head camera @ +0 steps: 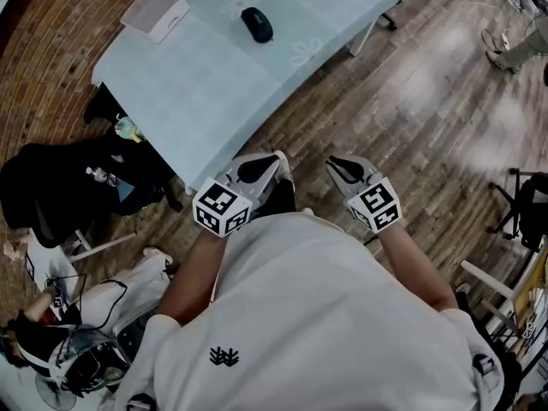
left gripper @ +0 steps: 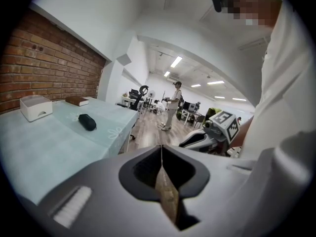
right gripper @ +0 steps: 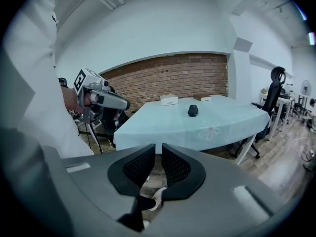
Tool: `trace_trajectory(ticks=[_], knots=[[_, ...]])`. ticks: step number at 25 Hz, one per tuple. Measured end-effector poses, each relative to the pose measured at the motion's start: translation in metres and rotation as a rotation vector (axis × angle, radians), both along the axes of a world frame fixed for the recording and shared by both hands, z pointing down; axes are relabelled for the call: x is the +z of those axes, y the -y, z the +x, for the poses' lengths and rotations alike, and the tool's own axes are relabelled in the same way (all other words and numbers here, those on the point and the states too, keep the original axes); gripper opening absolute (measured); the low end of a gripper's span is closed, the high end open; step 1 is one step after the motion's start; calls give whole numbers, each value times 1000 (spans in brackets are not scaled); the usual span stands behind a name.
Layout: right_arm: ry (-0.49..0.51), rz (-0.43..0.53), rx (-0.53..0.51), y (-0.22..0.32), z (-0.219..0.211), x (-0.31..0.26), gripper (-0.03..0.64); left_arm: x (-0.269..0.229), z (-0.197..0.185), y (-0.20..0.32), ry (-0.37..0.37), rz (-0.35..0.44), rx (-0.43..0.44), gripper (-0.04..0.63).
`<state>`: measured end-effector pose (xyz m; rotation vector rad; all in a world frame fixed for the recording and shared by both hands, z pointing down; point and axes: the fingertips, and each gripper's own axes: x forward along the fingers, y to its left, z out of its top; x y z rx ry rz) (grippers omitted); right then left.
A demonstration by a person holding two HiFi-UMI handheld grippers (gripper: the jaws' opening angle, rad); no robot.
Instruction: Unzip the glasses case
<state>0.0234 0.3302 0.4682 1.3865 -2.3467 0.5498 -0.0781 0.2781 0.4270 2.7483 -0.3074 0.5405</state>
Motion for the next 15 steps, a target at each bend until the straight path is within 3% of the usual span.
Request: trace_trajectory(ticks=[7, 15], knots=[[-62, -49, 48, 100, 32, 13, 21, -8, 19, 121, 3, 46, 36, 55], [-80, -83, 56, 216, 26, 41, 21, 6, 25, 223, 27, 79, 31, 55]])
